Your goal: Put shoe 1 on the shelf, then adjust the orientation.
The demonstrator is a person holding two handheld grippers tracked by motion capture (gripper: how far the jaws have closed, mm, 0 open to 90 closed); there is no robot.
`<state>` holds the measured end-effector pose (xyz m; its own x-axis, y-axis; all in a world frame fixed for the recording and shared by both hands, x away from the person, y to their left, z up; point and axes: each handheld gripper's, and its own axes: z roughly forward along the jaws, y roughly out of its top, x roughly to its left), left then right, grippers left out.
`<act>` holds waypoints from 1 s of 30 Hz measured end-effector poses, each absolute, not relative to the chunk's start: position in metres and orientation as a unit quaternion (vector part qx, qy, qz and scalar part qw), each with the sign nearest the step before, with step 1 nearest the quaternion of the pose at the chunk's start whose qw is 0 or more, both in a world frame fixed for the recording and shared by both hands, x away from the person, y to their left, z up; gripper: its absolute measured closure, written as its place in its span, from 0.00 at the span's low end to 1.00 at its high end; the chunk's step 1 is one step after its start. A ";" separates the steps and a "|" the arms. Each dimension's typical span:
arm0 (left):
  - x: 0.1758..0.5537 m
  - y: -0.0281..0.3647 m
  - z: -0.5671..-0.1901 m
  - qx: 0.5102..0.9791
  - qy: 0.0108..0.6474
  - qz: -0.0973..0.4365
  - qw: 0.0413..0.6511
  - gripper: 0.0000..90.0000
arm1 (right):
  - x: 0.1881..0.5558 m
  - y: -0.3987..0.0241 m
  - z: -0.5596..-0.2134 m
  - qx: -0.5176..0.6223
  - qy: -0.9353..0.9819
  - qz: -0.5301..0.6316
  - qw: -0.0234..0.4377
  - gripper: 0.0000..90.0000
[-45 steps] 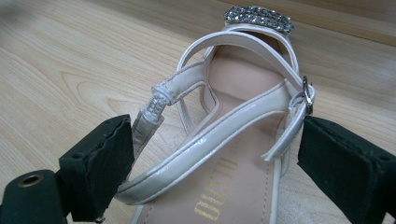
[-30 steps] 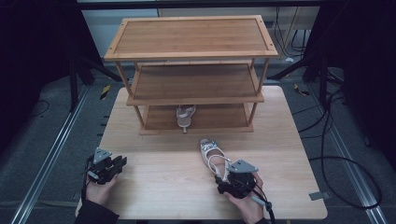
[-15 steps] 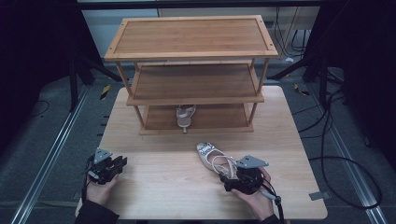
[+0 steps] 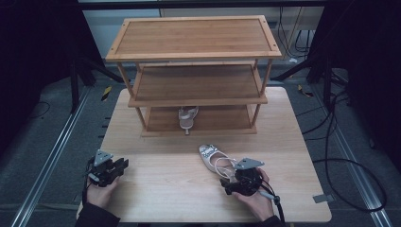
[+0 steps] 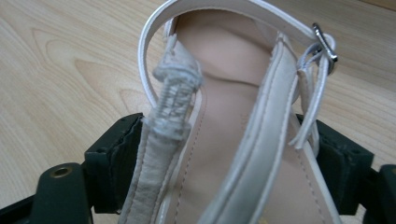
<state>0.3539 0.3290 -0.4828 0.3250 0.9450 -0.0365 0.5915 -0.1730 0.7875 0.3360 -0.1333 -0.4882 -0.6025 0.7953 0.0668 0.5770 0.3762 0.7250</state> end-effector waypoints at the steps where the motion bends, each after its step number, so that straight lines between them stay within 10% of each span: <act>1: 0.354 0.329 -0.483 0.727 0.528 0.242 0.367 0.81 | 0.336 -0.133 -0.488 0.422 0.815 0.367 0.150 0.26; 15: 0.356 0.328 -0.483 0.729 0.527 0.241 0.365 0.81 | 0.340 -0.138 -0.481 0.463 0.788 0.376 0.150 0.47; 30: 0.357 0.328 -0.483 0.729 0.529 0.242 0.361 0.81 | 0.345 -0.131 -0.469 0.472 0.770 0.393 0.171 0.48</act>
<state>0.3570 0.3281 -0.4831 0.3229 0.9460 -0.0292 0.5962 -0.1793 0.7826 0.3451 -0.1310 -0.4686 -0.4960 0.8616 0.1078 0.5931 0.2455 0.7667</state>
